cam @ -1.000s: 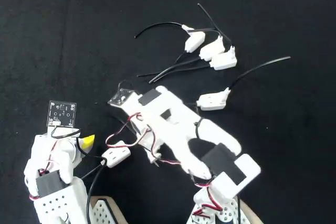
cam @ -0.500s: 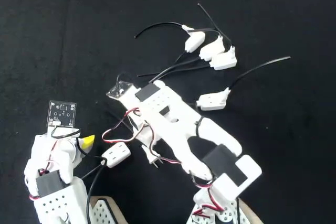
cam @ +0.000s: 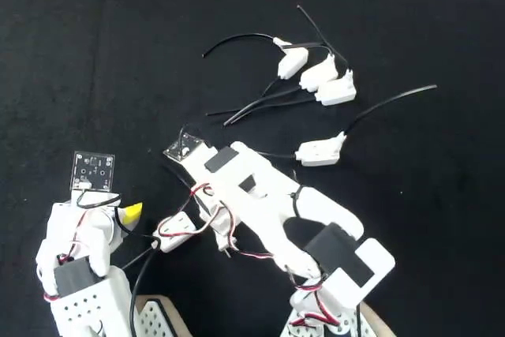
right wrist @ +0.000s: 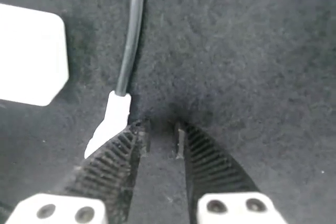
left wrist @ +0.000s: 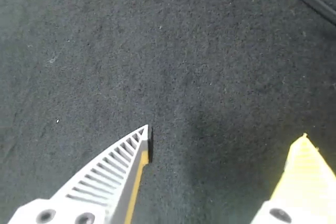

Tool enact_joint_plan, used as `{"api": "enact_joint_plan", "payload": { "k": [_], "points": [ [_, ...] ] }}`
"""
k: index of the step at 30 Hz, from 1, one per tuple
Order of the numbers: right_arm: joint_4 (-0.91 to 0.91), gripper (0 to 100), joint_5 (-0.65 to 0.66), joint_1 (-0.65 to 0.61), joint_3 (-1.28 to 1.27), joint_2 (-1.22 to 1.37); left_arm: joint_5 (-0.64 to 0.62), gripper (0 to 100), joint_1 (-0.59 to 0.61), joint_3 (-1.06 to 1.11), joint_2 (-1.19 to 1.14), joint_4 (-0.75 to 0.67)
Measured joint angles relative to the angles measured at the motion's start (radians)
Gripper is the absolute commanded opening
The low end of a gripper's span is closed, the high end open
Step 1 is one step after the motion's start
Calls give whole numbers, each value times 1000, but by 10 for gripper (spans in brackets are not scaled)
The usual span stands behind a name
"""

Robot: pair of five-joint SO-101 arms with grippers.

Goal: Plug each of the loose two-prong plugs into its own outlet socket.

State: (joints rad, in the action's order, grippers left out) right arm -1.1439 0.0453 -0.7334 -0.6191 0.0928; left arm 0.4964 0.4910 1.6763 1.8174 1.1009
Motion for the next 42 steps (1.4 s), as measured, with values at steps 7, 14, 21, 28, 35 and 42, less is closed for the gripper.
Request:
{"api": "enact_joint_plan", "payload": {
  "k": [7, 14, 21, 28, 35, 42],
  "points": [
    [-86, 100, -21, 0, 51, -2, 0, 396, 0, 0, 0, 0],
    [-141, 100, -28, -12, 87, -21, 0, 396, 0, 0, 0, 0],
    [-92, 149, -98, -58, 38, -21, 0, 396, 0, 0, 0, 0],
    [-86, 136, -144, -84, 40, -21, 0, 396, 0, 0, 0, 0],
    [-163, 135, -155, -84, 101, -21, 0, 396, 0, 0, 0, 0],
    [-181, 135, -183, -115, 112, -103, 0, 396, 0, 0, 0, 0]
  ]
}}
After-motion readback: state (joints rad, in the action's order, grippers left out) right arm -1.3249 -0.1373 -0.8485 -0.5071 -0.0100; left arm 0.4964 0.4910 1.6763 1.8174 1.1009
